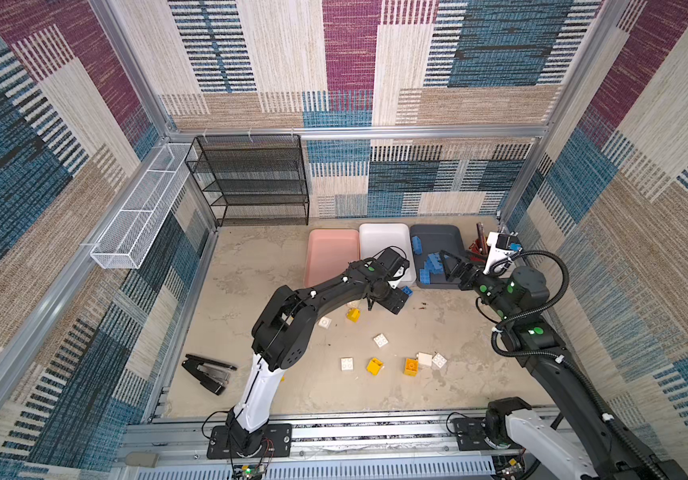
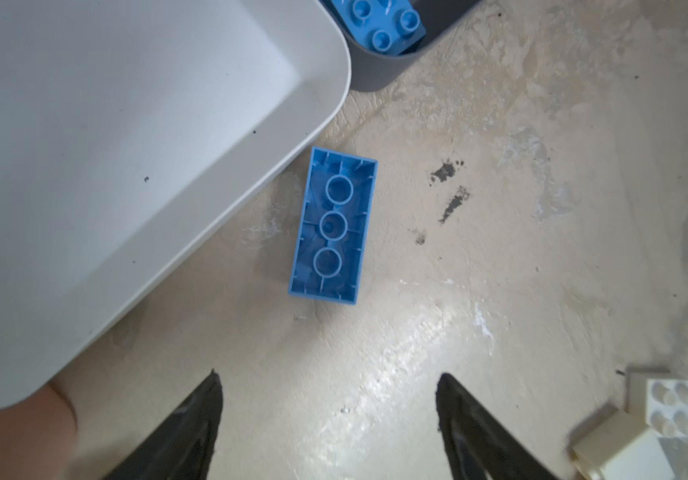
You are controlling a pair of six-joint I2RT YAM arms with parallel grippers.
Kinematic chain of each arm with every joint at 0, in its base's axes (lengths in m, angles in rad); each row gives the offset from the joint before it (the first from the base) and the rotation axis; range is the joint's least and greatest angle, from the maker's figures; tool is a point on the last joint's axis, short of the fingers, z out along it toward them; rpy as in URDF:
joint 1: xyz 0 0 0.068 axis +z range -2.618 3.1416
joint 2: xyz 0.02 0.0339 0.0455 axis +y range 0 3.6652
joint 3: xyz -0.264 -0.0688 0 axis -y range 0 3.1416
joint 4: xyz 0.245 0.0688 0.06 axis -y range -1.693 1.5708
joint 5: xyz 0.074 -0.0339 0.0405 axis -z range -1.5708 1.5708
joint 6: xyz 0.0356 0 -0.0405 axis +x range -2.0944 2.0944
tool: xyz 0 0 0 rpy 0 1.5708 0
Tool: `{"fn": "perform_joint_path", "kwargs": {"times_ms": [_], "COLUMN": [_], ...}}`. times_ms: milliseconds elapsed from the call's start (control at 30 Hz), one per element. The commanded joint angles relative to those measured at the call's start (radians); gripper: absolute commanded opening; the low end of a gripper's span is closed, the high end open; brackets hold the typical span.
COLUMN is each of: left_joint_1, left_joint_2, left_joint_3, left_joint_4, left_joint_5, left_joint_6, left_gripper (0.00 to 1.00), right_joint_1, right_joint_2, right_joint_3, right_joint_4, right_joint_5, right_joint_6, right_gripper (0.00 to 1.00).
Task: Sort the legos into containers by color
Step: 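Reach the left gripper to the blue 2x3 brick and grasp it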
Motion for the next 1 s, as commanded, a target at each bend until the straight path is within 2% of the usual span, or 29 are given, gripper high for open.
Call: {"fn": "perform_joint_path", "kwargs": {"times_ms": [0,467,567,667,833,967], "left_joint_1": [-0.002,-0.006,-0.008,-0.011,-0.013,-0.015], "left_joint_2": [0.039,0.187,0.192,0.186,0.162,0.121], "left_joint_3": [0.039,0.177,0.180,0.171,0.149,0.115], "left_joint_4": [0.035,0.042,0.048,0.053,0.061,0.081], "left_joint_5": [-0.003,0.040,0.037,0.025,0.012,-0.001], "left_joint_6": [0.041,0.027,0.022,0.021,0.021,0.018], "left_gripper": [0.82,0.75,0.67,0.53,0.37,0.31], "right_joint_1": [0.001,0.001,0.001,0.001,0.001,0.001], "right_joint_2": [-0.001,-0.021,-0.015,-0.009,-0.008,-0.003], "right_joint_3": [-0.013,-0.063,-0.061,-0.059,-0.059,-0.052], "right_joint_4": [0.046,0.087,0.078,0.069,0.076,0.075], "right_joint_5": [0.005,0.028,0.034,0.033,0.034,0.031], "right_joint_6": [-0.012,-0.032,-0.033,-0.033,-0.027,-0.019], "right_gripper": [0.99,0.99,0.99,0.99,0.99,0.99]}}
